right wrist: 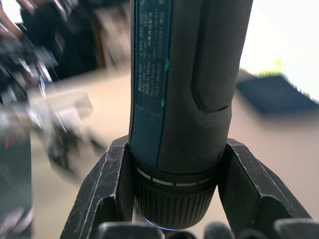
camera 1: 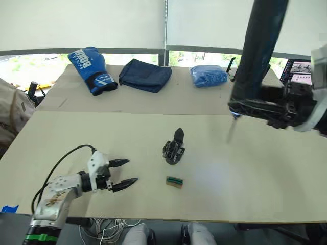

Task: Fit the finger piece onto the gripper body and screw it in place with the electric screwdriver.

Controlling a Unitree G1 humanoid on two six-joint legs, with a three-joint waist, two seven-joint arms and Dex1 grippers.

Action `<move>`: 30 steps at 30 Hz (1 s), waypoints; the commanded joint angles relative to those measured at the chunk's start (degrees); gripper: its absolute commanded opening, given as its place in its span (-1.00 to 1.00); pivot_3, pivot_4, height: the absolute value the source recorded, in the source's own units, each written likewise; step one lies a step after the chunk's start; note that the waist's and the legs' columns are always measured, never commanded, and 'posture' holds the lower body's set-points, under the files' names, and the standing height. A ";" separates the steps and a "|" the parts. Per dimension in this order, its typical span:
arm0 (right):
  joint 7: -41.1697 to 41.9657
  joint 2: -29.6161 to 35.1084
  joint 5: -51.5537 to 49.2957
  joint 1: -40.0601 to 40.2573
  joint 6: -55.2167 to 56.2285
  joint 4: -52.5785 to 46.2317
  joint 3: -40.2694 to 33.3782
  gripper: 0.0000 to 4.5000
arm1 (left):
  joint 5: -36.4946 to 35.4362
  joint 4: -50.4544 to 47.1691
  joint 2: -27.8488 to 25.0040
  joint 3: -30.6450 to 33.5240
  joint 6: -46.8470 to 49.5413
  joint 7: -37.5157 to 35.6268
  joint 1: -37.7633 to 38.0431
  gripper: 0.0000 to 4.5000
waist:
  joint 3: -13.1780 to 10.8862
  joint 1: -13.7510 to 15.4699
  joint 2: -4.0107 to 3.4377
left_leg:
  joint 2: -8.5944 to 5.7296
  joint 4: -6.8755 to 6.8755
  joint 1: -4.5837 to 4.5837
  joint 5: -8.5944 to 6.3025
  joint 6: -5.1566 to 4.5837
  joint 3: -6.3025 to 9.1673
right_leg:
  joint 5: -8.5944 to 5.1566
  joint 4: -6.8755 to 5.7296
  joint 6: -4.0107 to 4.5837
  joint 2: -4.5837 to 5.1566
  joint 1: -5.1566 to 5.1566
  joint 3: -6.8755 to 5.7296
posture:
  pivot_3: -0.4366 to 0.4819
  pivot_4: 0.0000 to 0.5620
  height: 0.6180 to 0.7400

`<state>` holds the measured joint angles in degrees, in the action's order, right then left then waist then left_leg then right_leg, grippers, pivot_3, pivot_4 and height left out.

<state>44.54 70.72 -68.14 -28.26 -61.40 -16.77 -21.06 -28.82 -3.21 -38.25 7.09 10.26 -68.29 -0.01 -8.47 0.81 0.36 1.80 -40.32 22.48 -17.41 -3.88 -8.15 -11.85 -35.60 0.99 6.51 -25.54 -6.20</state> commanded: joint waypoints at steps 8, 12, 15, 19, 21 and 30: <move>14.16 18.13 27.51 3.42 -2.49 14.70 27.59 -0.13 | -8.51 -5.56 -7.96 8.68 1.77 -7.25 -1.52 0.99 | -0.16 -0.57 -0.25 | 0.01 -0.06 0.47 0.05 0.06 -0.24 | 0.03 -0.12 -0.27 -0.19 -0.59 0.15 | -0.05 -0.47 1.00; 17.67 13.70 40.54 -0.64 3.65 22.94 37.29 -0.13 | -10.05 -7.69 -7.39 8.46 5.41 -5.43 0.41 0.99 | -0.30 -0.83 -0.49 | -0.11 -0.08 0.50 0.07 0.04 -0.49 | 0.00 -0.16 -0.49 -0.25 -0.66 0.03 | -0.05 -0.47 1.00; 21.11 9.27 47.99 -5.07 7.08 30.71 42.50 -0.13 | -9.87 -9.46 -7.06 8.56 5.71 -4.90 2.58 0.99 | -0.36 -1.64 -0.53 | -0.10 -0.13 0.42 0.08 0.04 -0.64 | -0.11 -0.23 -0.75 -0.36 -0.67 0.18 | -0.05 -0.47 1.00; 25.47 4.89 54.48 -10.00 9.86 37.71 45.60 -0.13 | -9.25 -10.16 -6.93 8.96 4.67 -4.08 3.40 0.99 | -0.37 -1.64 -0.56 | -0.04 -0.13 0.28 0.15 0.16 -0.81 | -0.13 -0.32 -0.80 -0.48 -0.65 0.27 | -0.05 -0.47 1.00; 26.77 2.77 56.64 -12.48 9.55 40.22 46.24 -0.13 | -9.13 -10.22 -7.22 9.11 4.56 -3.90 3.41 0.99 | -0.37 -1.65 -0.56 | 0.01 -0.13 0.24 0.19 0.23 -0.82 | -0.13 -0.38 -0.78 -0.48 -0.66 0.28 | -0.05 -0.47 1.00; 30.05 -0.81 62.71 -16.16 11.46 47.00 44.99 0.98 | -8.74 -9.65 -7.41 9.56 3.73 -3.19 2.49 1.00 | -0.36 -1.42 -0.56 | 0.03 -0.19 0.21 0.21 0.26 -0.89 | 0.09 -0.42 -0.39 -0.56 -0.62 0.29 | -0.05 -0.47 1.00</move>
<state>73.83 69.12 -6.66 -43.32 -50.60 29.57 26.23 -37.07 -11.81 -45.12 14.85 14.61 -71.48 3.02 -8.84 -0.61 -0.20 1.82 -40.53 22.69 -17.20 -3.63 -9.06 -11.75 -36.02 0.60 5.94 -26.16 -5.90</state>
